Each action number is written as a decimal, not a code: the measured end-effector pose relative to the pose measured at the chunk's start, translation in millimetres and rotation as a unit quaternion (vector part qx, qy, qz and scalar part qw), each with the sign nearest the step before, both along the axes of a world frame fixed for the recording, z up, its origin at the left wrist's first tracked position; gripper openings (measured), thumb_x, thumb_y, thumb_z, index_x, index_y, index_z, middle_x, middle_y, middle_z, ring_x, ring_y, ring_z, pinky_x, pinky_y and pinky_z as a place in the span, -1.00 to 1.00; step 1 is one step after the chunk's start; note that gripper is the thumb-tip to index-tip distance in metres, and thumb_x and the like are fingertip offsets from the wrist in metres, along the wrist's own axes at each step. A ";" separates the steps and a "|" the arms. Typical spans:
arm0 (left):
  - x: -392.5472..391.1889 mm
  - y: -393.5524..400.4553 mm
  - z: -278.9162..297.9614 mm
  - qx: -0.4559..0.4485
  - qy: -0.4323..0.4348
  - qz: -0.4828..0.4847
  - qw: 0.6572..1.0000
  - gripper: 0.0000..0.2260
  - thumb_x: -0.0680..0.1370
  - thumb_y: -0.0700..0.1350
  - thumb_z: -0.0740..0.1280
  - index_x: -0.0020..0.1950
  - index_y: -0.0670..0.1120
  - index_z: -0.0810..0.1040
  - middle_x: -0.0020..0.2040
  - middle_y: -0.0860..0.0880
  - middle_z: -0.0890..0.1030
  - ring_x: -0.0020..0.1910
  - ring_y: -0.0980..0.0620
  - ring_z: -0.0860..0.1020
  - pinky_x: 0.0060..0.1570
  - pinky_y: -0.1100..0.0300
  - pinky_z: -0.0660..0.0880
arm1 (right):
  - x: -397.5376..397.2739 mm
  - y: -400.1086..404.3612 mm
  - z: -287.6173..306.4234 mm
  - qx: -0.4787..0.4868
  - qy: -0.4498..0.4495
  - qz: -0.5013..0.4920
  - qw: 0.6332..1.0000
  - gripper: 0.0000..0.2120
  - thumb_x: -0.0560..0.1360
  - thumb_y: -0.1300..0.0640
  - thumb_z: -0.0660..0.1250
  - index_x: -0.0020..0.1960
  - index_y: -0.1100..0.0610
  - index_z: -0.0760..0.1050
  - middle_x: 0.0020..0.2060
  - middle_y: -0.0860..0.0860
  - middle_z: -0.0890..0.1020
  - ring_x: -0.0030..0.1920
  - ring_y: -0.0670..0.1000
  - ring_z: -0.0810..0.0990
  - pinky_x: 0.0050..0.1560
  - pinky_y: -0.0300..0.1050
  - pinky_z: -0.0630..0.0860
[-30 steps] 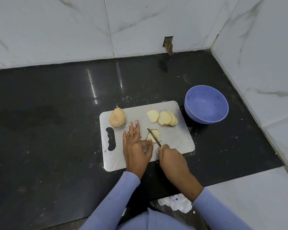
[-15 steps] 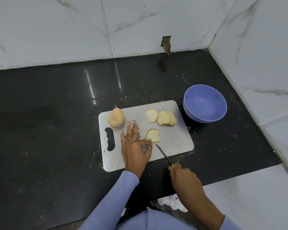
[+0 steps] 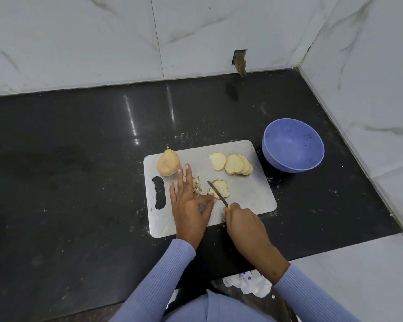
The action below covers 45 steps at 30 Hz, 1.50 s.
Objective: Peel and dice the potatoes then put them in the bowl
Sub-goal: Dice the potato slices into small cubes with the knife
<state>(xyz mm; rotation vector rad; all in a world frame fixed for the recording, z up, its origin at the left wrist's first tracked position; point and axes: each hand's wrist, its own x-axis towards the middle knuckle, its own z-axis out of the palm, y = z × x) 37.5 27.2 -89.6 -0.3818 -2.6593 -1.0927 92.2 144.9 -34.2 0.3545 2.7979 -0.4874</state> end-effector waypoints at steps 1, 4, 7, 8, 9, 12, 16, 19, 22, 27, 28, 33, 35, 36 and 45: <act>-0.8 0.2 -0.3 -0.005 -0.003 0.002 1.000 -0.94 0.37 -0.09 0.54 -0.25 0.04 0.70 0.51 -0.16 0.19 0.52 -0.13 0.07 0.49 0.06 -0.15 | 1.2 -0.7 -1.5 0.005 -0.005 -0.001 1.000 -0.66 0.67 -0.01 -0.08 0.10 0.17 0.36 -0.07 0.09 0.58 -0.08 0.10 0.57 -0.22 -0.13 0.30; -3.1 1.5 1.8 -0.016 -0.016 0.005 1.000 -0.93 0.37 -0.09 0.54 -0.28 0.05 0.68 0.52 -0.17 0.18 0.53 -0.11 0.05 0.48 0.09 -0.22 | 9.5 -2.1 -4.4 0.016 -0.020 0.000 1.000 -0.69 0.67 0.00 -0.10 0.11 0.16 0.33 -0.05 0.09 0.59 -0.05 0.10 0.59 -0.22 -0.13 0.30; -4.4 2.8 3.7 -0.027 -0.016 0.003 0.999 -0.91 0.36 -0.11 0.54 -0.30 0.05 0.68 0.51 -0.17 0.19 0.52 -0.09 0.04 0.47 0.10 -0.25 | 20.7 -2.0 -5.1 0.031 -0.043 0.002 0.999 -0.69 0.68 0.02 -0.11 0.13 0.17 0.32 -0.02 0.09 0.60 -0.01 0.10 0.59 -0.19 -0.14 0.31; -4.7 3.1 4.0 -0.029 -0.015 0.002 0.999 -0.91 0.36 -0.11 0.54 -0.30 0.04 0.68 0.51 -0.17 0.19 0.52 -0.10 0.04 0.47 0.10 -0.25 | 25.5 -1.7 -4.8 0.039 -0.051 0.003 0.998 -0.69 0.68 0.02 -0.12 0.14 0.16 0.31 -0.01 0.08 0.60 0.00 0.10 0.60 -0.18 -0.14 0.32; -4.6 3.1 4.3 -0.031 -0.015 0.002 0.999 -0.91 0.36 -0.10 0.54 -0.31 0.04 0.68 0.51 -0.18 0.20 0.52 -0.10 0.05 0.47 0.10 -0.25 | 30.9 -0.9 -4.2 0.046 -0.058 0.004 0.997 -0.69 0.68 0.01 -0.13 0.15 0.15 0.31 -0.01 0.07 0.60 0.00 0.09 0.60 -0.17 -0.14 0.34; -4.5 2.8 4.4 -0.033 -0.014 0.002 0.999 -0.92 0.37 -0.09 0.54 -0.30 0.04 0.68 0.50 -0.18 0.20 0.52 -0.11 0.05 0.47 0.10 -0.25 | 47.1 3.2 -4.4 0.043 -0.080 -0.010 0.996 -0.69 0.67 -0.01 -0.14 0.14 0.12 0.30 -0.01 0.05 0.60 0.01 0.07 0.61 -0.13 -0.15 0.40; -5.8 1.9 2.8 -0.031 -0.019 -0.003 0.999 -0.93 0.37 -0.08 0.54 -0.28 0.05 0.68 0.51 -0.16 0.18 0.53 -0.10 0.02 0.48 0.07 -0.23 | 53.6 10.4 -2.5 0.011 -0.086 -0.027 0.996 -0.69 0.67 -0.05 -0.10 0.09 0.11 0.33 -0.11 0.03 0.58 -0.06 0.05 0.61 -0.16 -0.17 0.41; -3.6 -2.3 3.3 -0.002 -0.009 -0.005 1.000 -0.93 0.36 -0.09 0.55 -0.26 0.04 0.69 0.51 -0.15 0.19 0.53 -0.10 0.02 0.48 0.06 -0.20 | 47.2 15.1 5.6 -0.009 -0.046 -0.029 0.998 -0.71 0.66 -0.06 -0.08 0.01 0.09 0.31 -0.18 0.03 0.54 -0.13 0.05 0.58 -0.23 -0.20 0.32; 0.5 -5.1 5.5 0.007 -0.004 0.013 1.000 -0.93 0.35 -0.09 0.55 -0.26 0.03 0.69 0.52 -0.16 0.18 0.53 -0.13 0.05 0.48 0.05 -0.18 | 32.5 13.2 10.8 -0.023 -0.012 -0.019 1.000 -0.67 0.66 -0.06 -0.07 0.05 0.14 0.36 -0.24 0.00 0.46 -0.25 0.02 0.46 -0.23 -0.19 0.32; -1.2 -4.8 4.5 -0.004 -0.014 0.038 0.999 -0.93 0.35 -0.08 0.56 -0.26 0.03 0.70 0.52 -0.17 0.16 0.53 -0.10 0.04 0.47 0.04 -0.19 | 13.6 2.8 5.2 -0.042 0.000 0.005 0.999 -0.70 0.66 -0.06 -0.07 -0.03 0.11 0.31 -0.25 0.02 0.47 -0.26 0.03 0.44 -0.24 -0.12 0.35; -1.3 -4.5 4.5 -0.004 -0.014 0.040 0.999 -0.93 0.35 -0.08 0.56 -0.26 0.03 0.70 0.53 -0.17 0.16 0.53 -0.10 0.03 0.47 0.04 -0.19 | 12.0 2.1 3.3 -0.041 -0.003 0.005 0.999 -0.68 0.66 -0.06 -0.07 0.00 0.12 0.34 -0.24 0.02 0.48 -0.25 0.03 0.45 -0.23 -0.12 0.35; -0.4 -1.4 4.1 0.005 -0.027 0.034 0.999 -0.93 0.36 -0.10 0.55 -0.29 0.02 0.69 0.53 -0.14 0.15 0.54 -0.09 0.01 0.47 0.04 -0.21 | 10.9 -1.2 -3.3 0.000 -0.024 0.006 1.000 -0.66 0.67 -0.03 -0.09 0.10 0.17 0.35 -0.07 0.11 0.59 -0.07 0.13 0.57 -0.19 -0.08 0.34; -1.0 0.3 3.7 0.006 -0.033 0.035 0.999 -0.91 0.36 -0.11 0.55 -0.31 0.02 0.68 0.53 -0.13 0.14 0.54 -0.07 0.00 0.47 0.05 -0.22 | 10.8 -3.7 -5.5 0.028 -0.032 0.014 0.999 -0.67 0.67 0.00 -0.10 0.14 0.18 0.33 -0.02 0.12 0.59 -0.01 0.15 0.58 -0.18 -0.08 0.31; -1.5 1.5 3.6 0.004 -0.037 0.037 0.999 -0.90 0.35 -0.12 0.55 -0.32 0.02 0.67 0.53 -0.12 0.14 0.54 -0.06 0.00 0.47 0.06 -0.23 | 11.1 -4.7 -6.4 0.038 -0.035 0.020 0.998 -0.68 0.68 0.00 -0.10 0.15 0.18 0.32 0.00 0.12 0.60 0.00 0.14 0.58 -0.17 -0.09 0.32; -1.9 5.1 5.0 -0.016 -0.036 0.045 0.998 -0.86 0.35 -0.13 0.54 -0.38 0.00 0.64 0.52 -0.10 0.17 0.54 -0.05 -0.02 0.46 0.10 -0.29 | 40.7 3.2 -4.3 0.053 -0.064 0.027 0.996 -0.70 0.68 0.02 -0.12 0.17 0.16 0.30 0.00 0.08 0.61 0.00 0.10 0.61 -0.19 -0.16 0.32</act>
